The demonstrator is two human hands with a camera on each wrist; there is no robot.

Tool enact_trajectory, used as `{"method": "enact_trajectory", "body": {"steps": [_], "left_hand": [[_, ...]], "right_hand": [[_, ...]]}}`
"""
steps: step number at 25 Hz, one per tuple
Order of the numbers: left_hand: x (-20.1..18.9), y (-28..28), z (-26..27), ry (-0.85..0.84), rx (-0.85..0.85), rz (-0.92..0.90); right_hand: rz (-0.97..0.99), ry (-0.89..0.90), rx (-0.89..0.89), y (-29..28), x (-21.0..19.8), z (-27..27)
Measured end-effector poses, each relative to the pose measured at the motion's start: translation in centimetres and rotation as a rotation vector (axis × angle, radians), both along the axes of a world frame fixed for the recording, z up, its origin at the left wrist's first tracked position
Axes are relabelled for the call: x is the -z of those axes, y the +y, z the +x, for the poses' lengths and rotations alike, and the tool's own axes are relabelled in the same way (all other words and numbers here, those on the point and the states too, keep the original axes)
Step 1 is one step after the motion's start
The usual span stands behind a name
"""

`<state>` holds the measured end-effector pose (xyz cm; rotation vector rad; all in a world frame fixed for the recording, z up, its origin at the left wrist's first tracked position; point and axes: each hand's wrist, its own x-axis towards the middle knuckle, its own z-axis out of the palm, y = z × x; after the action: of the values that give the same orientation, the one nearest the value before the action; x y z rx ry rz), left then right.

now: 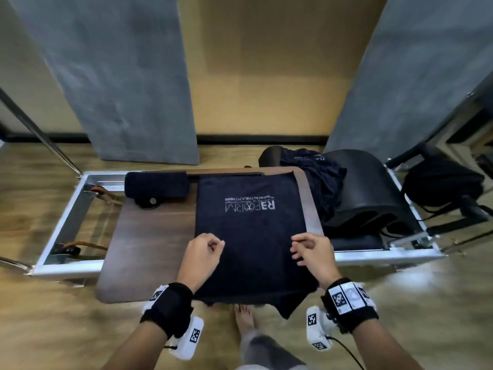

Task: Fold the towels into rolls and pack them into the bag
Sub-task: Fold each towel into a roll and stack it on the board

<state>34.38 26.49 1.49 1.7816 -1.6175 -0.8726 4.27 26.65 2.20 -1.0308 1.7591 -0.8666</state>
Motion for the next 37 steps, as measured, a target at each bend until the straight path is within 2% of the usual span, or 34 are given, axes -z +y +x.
{"method": "enact_trajectory", "body": {"steps": [2, 4, 6, 10, 13, 15, 19, 22, 26, 32, 34, 37], "left_hand": [[0.5, 2.5, 0.6, -0.072, 0.058, 0.048], [0.8, 4.6, 0.9, -0.256, 0.138, 0.061], [1.1, 5.9, 0.9, -0.393, 0.194, 0.049], [1.0, 7.4, 0.6, -0.434, 0.211, 0.038], [0.9, 8.6, 0.5, -0.354, 0.180, 0.033], [0.7, 9.3, 0.6, -0.315, 0.114, 0.019], [0.4, 10.2, 1.1, -0.417, -0.001, -0.038], [0.1, 9.7, 1.1, -0.452, 0.027, -0.073], [-1.7, 6.5, 0.6, -0.487, 0.048, -0.130], [-1.2, 4.0, 2.3, -0.582, 0.335, 0.252], [-0.6, 3.8, 2.5, -0.569, 0.353, 0.214], [-1.0, 2.3, 2.2, -0.509, 0.283, 0.075]], "right_hand": [[0.019, 0.285, -0.072, 3.0, 0.5, -0.8], [0.051, 0.545, -0.133, 5.7, 0.5, -1.6], [0.045, 0.623, -0.127, 7.4, 0.5, -2.3], [-0.008, 0.596, -0.014, 8.0, 0.4, -3.2], [-0.023, 0.551, 0.071, 8.6, 0.2, -3.3], [-0.004, 0.545, 0.024, 9.1, 0.2, -2.9], [0.039, 0.527, -0.082, 9.3, 0.8, -1.6], [0.035, 0.490, -0.101, 8.4, 1.0, -1.5], [0.031, 0.325, -0.131, 4.8, -0.2, -1.3], [-0.019, 0.226, -0.130, -1.2, -2.8, -0.5], [-0.019, 0.209, -0.145, -2.8, -3.1, 0.0], [-0.014, 0.160, -0.154, -5.2, -3.9, 1.1]]}}
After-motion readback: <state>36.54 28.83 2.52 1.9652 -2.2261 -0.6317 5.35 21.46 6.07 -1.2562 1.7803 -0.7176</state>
